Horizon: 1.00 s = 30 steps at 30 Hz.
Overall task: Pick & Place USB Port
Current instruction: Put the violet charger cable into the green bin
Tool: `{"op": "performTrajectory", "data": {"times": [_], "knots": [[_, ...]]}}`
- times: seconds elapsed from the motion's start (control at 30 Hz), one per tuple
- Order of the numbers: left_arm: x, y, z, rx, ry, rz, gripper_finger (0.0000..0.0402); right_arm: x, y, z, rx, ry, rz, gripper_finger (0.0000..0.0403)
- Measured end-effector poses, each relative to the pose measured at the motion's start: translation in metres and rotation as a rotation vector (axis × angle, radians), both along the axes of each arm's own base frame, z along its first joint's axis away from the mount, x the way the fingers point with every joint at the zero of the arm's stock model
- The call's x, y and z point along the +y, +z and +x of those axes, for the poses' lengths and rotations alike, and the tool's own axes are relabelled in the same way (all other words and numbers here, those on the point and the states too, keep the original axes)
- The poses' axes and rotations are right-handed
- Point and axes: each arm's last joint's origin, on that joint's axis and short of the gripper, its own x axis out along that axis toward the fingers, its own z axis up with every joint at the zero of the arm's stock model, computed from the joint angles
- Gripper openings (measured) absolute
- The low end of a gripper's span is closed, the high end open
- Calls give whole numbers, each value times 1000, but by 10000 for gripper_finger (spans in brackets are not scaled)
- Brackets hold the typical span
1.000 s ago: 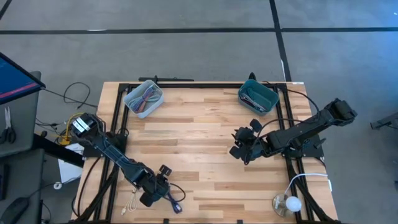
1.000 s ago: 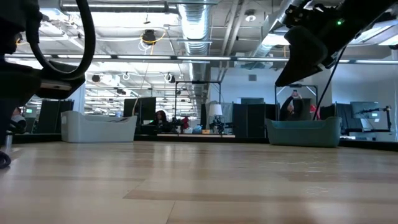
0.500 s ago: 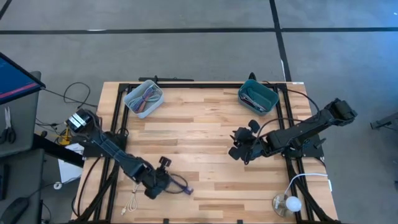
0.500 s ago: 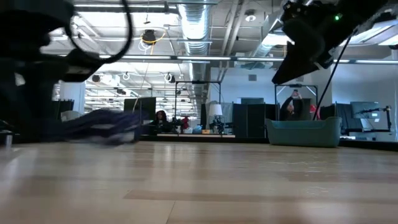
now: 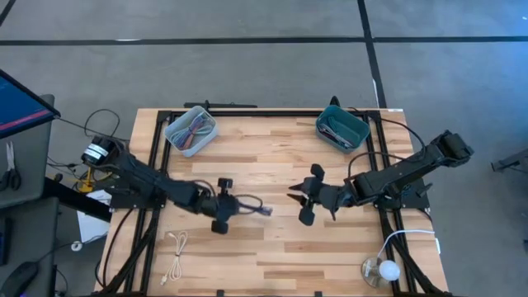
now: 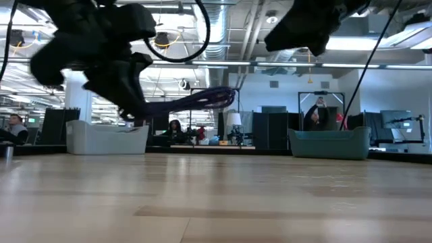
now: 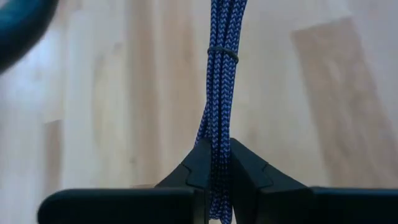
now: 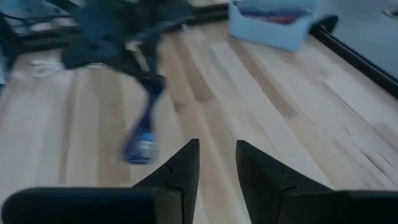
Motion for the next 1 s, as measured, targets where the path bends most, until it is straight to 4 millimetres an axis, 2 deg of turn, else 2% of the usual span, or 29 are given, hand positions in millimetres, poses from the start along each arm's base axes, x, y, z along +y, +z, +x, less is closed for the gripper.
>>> {"op": "performTrajectory", "data": {"times": [0.2,0.33,0.5,0.6,0.8,1.0], "knots": [[23,14,1,-53,70,5,29,3,2,2,-6,82,12,115],[33,26,-2,-114,103,-16,29,4,-7,6,30,94,-16,154],[36,44,-5,-220,106,-62,29,6,-20,20,19,73,-59,213],[37,48,-7,-250,103,-75,29,7,-26,31,-20,83,-100,231],[37,50,-8,-262,103,-80,29,4,-28,48,-143,27,-186,223],[37,51,-8,-266,105,-84,29,-2,-25,55,-205,11,-212,174]]}}
